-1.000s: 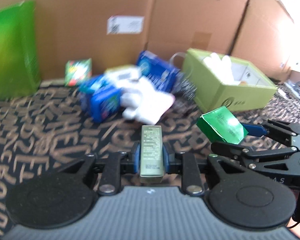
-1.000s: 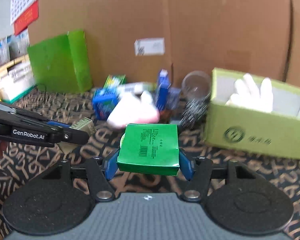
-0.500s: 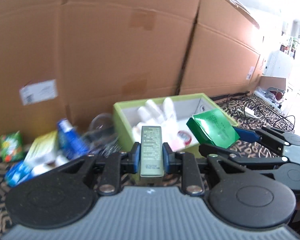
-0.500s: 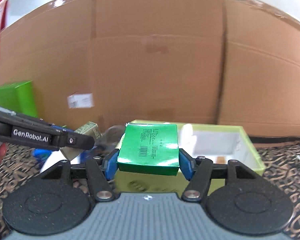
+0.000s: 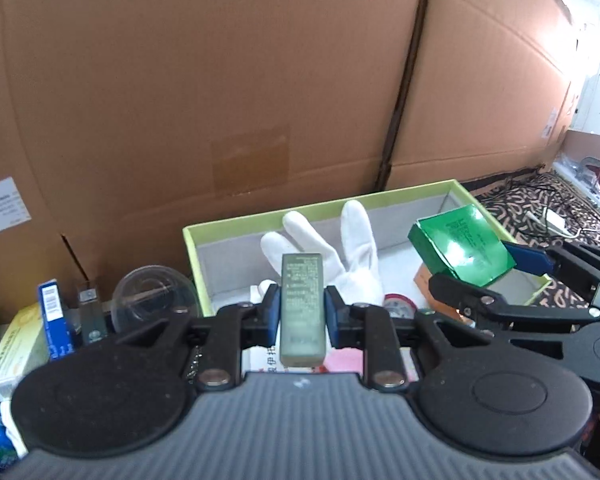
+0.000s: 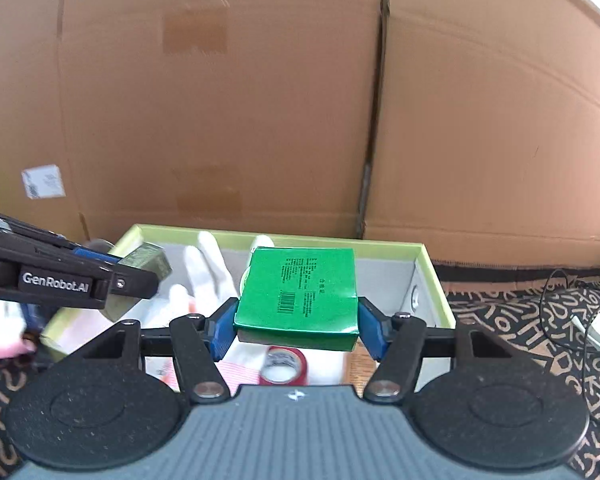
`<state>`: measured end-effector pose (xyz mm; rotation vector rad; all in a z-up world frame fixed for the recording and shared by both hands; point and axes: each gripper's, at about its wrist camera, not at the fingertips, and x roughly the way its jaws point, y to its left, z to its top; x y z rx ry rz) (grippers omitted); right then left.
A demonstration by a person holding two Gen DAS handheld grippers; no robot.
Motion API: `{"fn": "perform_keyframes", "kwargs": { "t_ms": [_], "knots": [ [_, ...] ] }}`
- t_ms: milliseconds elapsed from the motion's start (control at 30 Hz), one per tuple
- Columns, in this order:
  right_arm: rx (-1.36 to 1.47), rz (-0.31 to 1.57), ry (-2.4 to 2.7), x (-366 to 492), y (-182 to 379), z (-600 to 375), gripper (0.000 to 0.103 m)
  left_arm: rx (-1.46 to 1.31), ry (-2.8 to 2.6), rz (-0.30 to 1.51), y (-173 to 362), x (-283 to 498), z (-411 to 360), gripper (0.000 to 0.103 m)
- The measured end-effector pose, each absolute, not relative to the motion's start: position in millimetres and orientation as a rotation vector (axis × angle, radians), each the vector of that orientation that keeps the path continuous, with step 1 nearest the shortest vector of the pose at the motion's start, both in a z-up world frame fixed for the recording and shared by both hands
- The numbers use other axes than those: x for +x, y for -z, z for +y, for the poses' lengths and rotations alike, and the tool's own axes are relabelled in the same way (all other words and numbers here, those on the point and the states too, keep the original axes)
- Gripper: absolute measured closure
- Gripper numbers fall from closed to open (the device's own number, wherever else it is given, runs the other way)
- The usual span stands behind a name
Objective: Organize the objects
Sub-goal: 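Carry both boxes into the light-green box and release them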
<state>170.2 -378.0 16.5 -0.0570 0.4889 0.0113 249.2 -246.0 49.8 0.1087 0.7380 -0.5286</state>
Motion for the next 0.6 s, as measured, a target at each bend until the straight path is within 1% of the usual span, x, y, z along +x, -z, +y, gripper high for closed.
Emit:
{"fn": "perform_keyframes", "kwargs": {
  "t_ms": [133,200,233,267,333,367,600],
  "knots": [
    [-0.059,0.524,-0.007,183.0,-3.0,-384.2,0.037,0.120,0.522,0.755,-38.2,259.3,-251.2,0.081],
    [-0.073,0.544,-0.006,188.5,3.5,-384.9,0.035,0.115,0.524,0.746,-36.2,261.3,-251.5,0.076],
    [-0.090,0.557,-0.009,189.1,7.0,-384.4,0.031,0.111,0.528,0.735,-35.9,262.8,-249.8,0.056],
    [-0.112,0.564,-0.004,189.7,9.1,-383.8,0.029,0.105,0.530,0.721,-36.6,262.1,-248.1,0.026],
    [-0.148,0.546,0.019,185.1,7.8,-383.5,0.024,0.081,0.529,0.655,-39.8,256.8,-240.0,0.007],
    [-0.156,0.533,0.026,181.0,5.3,-384.0,0.024,0.075,0.518,0.631,-41.6,253.6,-237.2,0.000],
    [-0.111,0.408,0.022,139.3,-25.9,-386.8,0.015,0.010,0.525,0.602,-56.0,232.4,-213.6,0.000]
  ]
}}
